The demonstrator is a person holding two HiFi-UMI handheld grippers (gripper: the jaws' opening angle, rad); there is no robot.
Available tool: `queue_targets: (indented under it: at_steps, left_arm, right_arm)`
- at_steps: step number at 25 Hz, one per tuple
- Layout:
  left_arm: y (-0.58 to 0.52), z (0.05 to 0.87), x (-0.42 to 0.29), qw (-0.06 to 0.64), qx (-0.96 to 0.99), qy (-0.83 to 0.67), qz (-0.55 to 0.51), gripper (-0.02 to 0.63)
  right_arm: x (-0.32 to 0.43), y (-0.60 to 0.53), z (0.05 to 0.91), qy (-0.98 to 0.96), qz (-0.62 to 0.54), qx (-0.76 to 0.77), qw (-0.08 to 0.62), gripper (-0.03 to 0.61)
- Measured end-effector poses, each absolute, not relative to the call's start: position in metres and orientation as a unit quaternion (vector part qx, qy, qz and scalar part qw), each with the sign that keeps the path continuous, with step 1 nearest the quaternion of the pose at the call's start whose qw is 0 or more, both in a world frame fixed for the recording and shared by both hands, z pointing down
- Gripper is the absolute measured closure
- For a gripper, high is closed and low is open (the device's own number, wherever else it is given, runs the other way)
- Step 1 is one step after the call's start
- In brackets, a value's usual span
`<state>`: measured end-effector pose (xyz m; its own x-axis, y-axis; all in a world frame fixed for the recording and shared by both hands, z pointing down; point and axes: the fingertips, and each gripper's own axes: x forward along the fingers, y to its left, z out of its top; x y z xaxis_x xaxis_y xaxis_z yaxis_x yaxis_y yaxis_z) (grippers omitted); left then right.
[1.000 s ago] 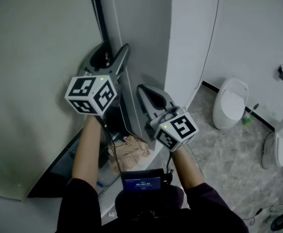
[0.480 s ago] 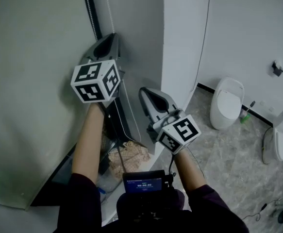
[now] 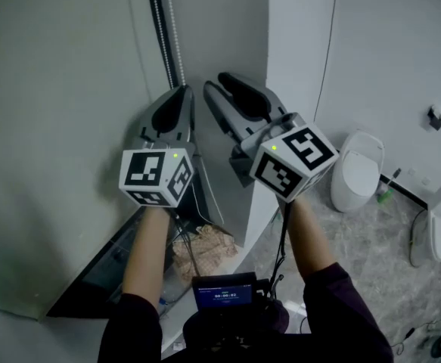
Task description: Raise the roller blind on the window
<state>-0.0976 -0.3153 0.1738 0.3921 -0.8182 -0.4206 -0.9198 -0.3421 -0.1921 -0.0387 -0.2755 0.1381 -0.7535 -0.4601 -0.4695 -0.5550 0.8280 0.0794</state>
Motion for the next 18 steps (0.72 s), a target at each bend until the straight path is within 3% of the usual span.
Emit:
queue_targets:
  at_steps: [6,13,18]
  left_arm:
    - [-0.301,0.211,-0.089,0.174,-0.823,0.53,0.111,0.603]
    - [-0.305,0.34,-0.08,0.076,-0.846,0.524,0.063,0.603]
    - [-0.291,0.36,-0.07,0.075,-0.851,0.517,0.059,0.603]
  right_arm:
    - [-0.067,-0.284,0.089,0.94,0.104,-0.244,0.214,0.459]
    - [-0.067,-0.308,0.097,0.936,0.087,-0.279,0.198,0.459]
    - [-0.071,-0.314,0.099,0.935,0.097,-0.289,0.183,0.46]
